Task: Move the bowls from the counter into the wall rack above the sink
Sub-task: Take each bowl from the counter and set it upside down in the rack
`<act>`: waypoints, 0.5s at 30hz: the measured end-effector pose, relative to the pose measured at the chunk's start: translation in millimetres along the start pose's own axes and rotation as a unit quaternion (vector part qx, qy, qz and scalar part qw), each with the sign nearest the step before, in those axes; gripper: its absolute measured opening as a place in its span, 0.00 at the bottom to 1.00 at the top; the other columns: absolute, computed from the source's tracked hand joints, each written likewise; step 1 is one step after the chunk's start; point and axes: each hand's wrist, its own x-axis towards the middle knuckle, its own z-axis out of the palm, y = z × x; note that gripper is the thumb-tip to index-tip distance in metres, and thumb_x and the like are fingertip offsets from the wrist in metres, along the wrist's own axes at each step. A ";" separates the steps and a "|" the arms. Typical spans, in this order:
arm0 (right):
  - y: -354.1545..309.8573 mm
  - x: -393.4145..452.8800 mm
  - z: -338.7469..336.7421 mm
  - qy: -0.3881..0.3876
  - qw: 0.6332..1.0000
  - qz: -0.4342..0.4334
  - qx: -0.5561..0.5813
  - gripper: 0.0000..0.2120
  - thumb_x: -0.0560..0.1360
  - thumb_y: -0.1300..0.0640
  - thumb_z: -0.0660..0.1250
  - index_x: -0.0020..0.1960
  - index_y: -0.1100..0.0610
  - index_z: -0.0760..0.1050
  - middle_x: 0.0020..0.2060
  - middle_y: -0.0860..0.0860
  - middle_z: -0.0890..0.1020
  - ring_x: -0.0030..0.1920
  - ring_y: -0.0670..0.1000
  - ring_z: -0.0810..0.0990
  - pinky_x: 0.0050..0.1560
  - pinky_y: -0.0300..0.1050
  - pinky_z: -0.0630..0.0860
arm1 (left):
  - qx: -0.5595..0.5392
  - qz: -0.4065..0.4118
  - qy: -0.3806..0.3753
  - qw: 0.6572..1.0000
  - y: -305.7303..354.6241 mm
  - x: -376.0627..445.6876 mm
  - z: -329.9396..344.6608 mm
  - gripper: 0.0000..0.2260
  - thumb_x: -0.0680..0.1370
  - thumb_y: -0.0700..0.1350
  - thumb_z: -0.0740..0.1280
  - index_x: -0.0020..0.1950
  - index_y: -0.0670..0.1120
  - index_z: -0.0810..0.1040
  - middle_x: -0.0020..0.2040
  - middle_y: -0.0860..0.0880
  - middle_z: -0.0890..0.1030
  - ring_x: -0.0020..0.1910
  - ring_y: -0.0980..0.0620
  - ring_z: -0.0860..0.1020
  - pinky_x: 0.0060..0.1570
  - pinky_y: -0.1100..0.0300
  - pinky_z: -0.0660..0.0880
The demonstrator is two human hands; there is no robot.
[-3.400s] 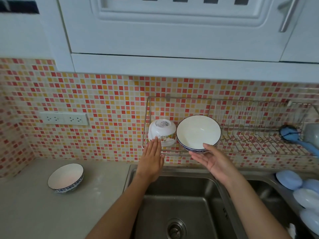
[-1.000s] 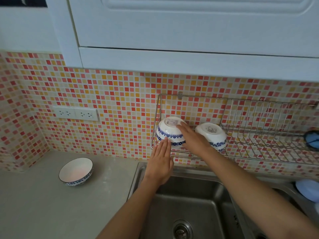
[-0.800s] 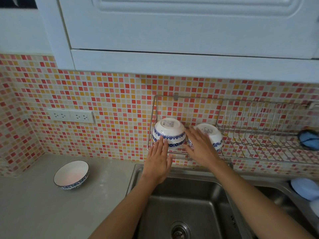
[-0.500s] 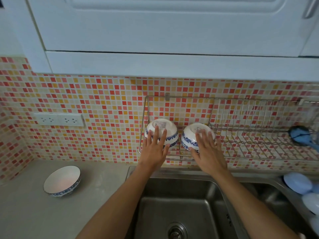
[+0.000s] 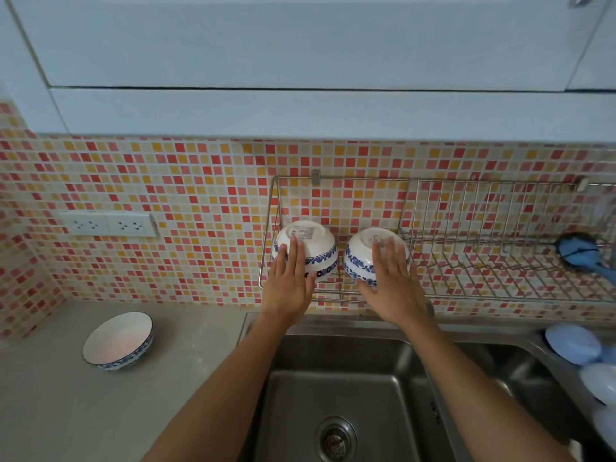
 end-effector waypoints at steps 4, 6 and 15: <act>0.1 -4.4 11.0 0.084 0.996 0.003 -0.022 0.41 0.74 0.32 0.36 0.79 0.56 0.39 0.78 0.56 0.40 0.78 0.57 0.38 0.76 0.62 0.47 | 0.002 -0.021 0.017 1.000 4.6 -9.5 3.2 0.30 0.79 0.61 0.33 0.77 0.45 0.38 0.77 0.49 0.39 0.76 0.50 0.38 0.76 0.50 0.42; -2.0 -7.6 14.1 0.100 0.995 0.010 -0.008 0.40 0.76 0.33 0.35 0.79 0.58 0.48 0.79 0.58 0.49 0.79 0.58 0.46 0.76 0.62 0.51 | -0.005 -0.026 0.018 0.999 5.3 -13.2 3.2 0.31 0.79 0.61 0.32 0.77 0.46 0.39 0.77 0.49 0.39 0.76 0.50 0.38 0.76 0.50 0.42; -12.6 -59.4 63.3 0.217 0.974 -0.024 0.056 0.31 0.77 0.43 0.59 0.76 0.57 0.63 0.77 0.58 0.60 0.78 0.59 0.53 0.76 0.63 0.45 | 0.016 -0.019 -0.014 1.000 -3.3 -79.8 4.0 0.28 0.82 0.58 0.46 0.78 0.49 0.39 0.78 0.48 0.38 0.76 0.48 0.35 0.75 0.49 0.38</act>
